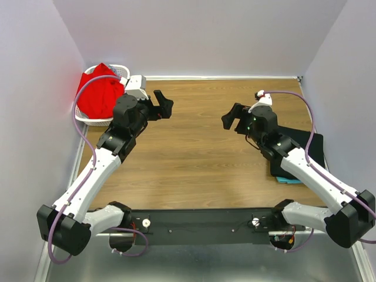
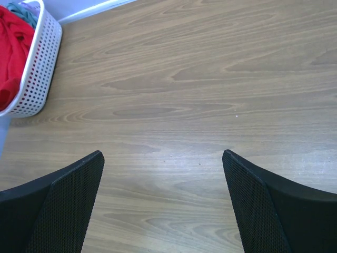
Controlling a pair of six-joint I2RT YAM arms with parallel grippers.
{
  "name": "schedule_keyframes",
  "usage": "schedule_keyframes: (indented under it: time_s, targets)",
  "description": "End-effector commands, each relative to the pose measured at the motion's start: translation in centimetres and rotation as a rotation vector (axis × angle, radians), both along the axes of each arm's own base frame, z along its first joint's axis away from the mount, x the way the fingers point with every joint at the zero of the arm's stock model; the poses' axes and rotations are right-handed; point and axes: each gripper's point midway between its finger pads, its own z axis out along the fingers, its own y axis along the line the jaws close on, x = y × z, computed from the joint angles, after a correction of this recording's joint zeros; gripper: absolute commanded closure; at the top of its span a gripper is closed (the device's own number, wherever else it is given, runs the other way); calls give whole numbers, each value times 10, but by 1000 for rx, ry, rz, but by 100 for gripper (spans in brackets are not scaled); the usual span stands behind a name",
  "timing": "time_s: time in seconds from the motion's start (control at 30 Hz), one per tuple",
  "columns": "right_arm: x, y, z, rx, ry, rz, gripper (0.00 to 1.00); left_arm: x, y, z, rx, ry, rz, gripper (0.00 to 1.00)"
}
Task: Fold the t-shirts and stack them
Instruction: Grab the tshirt from the pile
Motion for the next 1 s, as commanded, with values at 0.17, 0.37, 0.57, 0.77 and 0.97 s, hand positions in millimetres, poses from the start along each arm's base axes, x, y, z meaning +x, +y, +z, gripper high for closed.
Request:
schedule_keyframes:
  time_s: [0.17,0.37,0.57,0.77,0.97]
  targets:
    - [-11,-6,11,1,-44,21,0,11,9,1,-26,8,78,4]
    - [-18,3,16,20,-40,87,0,36,33,6,-25,32,241,6]
    - [-24,18,15,44,-18,169,0,86,99,8,-3,63,548,7]
    - [-23,27,7,38,9,215,0,123,174,-6,4,112,789,16]
    - [-27,31,9,48,11,241,0,154,210,-45,45,212,891,21]
